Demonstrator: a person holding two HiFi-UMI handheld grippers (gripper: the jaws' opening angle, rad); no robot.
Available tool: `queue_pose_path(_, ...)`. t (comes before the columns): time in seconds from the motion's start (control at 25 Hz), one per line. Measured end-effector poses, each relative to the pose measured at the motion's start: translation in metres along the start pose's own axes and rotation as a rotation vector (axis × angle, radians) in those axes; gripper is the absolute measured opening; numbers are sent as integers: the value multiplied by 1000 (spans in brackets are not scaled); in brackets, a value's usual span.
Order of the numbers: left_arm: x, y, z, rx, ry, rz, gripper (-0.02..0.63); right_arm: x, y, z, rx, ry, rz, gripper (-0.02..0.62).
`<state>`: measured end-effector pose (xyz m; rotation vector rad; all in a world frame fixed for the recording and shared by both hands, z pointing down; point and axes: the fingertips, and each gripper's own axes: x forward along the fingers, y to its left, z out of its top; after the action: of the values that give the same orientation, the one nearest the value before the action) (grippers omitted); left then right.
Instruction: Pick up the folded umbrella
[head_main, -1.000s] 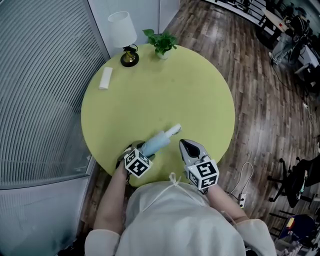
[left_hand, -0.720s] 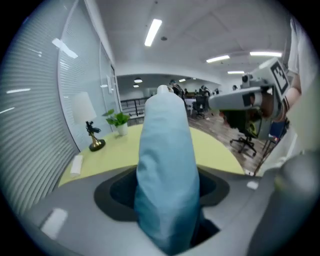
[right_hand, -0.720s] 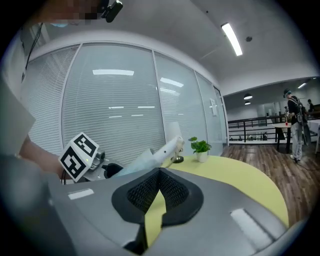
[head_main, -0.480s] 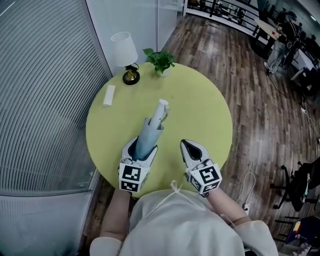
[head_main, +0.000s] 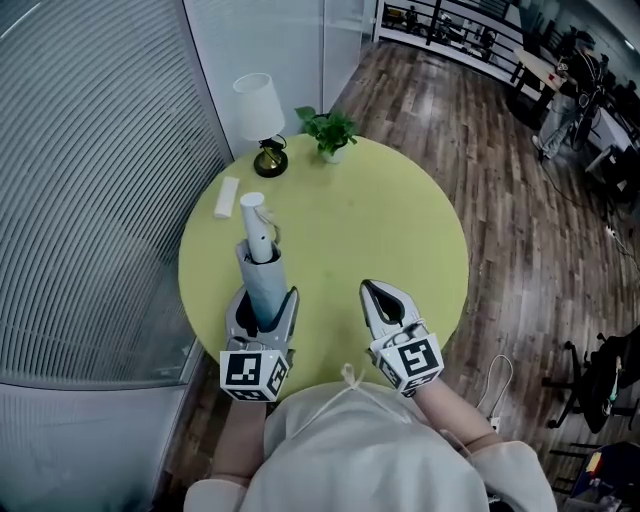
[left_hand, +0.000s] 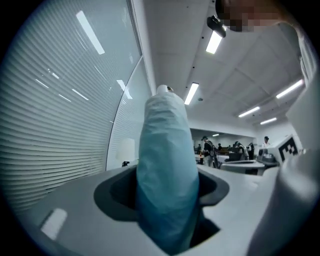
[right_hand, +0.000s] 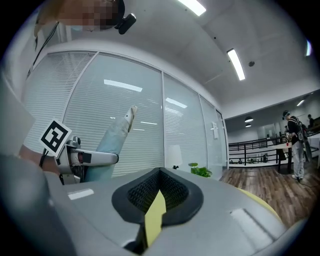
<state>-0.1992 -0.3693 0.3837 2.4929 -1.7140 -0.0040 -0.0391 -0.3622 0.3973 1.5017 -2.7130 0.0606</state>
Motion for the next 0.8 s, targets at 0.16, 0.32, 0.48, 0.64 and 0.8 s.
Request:
queue_pose_path(0.16, -2, -1, 1, 38, -6, 30, 301, 2, 4, 2, -12, 4, 21, -2)
queue_pose_path(0.32, -3, 0, 4, 43, -8, 34, 301, 5, 11, 0, -6, 29, 49, -2)
queue_pose_path(0.48, -2, 2, -1, 53, -8, 42, 302, 8, 11, -3, -4, 35, 46, -2)
queue_pose_path(0.64, -1, 2, -1, 46, -9, 45, 301, 9, 11, -4, -7, 43, 46, -2)
queue_pose_path(0.8, -3, 0, -2, 35, -2, 50, 302, 7, 16, -5, -21, 53, 65, -2)
